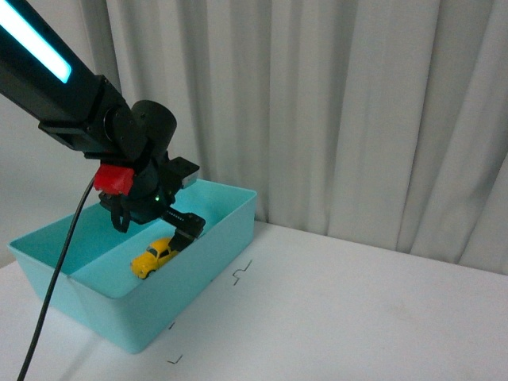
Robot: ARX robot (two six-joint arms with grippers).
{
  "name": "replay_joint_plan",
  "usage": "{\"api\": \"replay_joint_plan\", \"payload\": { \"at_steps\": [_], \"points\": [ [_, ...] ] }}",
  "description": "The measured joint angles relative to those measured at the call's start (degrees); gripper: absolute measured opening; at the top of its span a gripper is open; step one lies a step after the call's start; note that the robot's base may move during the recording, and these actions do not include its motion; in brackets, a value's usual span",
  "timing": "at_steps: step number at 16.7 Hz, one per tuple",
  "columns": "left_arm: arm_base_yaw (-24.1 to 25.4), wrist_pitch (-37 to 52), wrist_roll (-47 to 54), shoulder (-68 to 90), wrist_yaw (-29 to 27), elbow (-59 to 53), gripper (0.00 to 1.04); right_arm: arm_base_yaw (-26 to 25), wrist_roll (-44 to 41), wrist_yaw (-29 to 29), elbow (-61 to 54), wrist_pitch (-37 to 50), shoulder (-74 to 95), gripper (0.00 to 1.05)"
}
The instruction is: Wind up and store yellow beetle toy
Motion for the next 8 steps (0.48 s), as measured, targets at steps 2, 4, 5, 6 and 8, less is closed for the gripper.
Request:
{"api": "replay_joint_plan", "payload": {
  "at_steps": [2, 4, 5, 6, 8],
  "points": [
    [0.0, 2.58, -0.72, -4.26, 4.76, -2.54, 0.98, 0.0, 0.0, 0.0, 0.0, 0.0, 0.0, 0.98],
    [0.33, 3.61, -0.74, -12.57, 8.22, -4.7, 0.98, 0.0, 0.0, 0.0, 0.0, 0.0, 0.0, 0.98],
    [0.68, 4.04, -0.9, -17.79, 10.64, -5.84, 0.98, 0.0, 0.0, 0.02, 0.0, 0.0, 0.0, 0.98],
    [1.38, 3.83, -1.49, -21.77, 12.85, -6.95, 0.98, 0.0, 0.0, 0.02, 0.0, 0.0, 0.0, 0.98],
    [3.74, 3.5, -2.69, -28.98, 17.03, -9.88, 0.98, 0.0, 0.0, 0.02, 0.0, 0.0, 0.0, 0.98]
  ]
}}
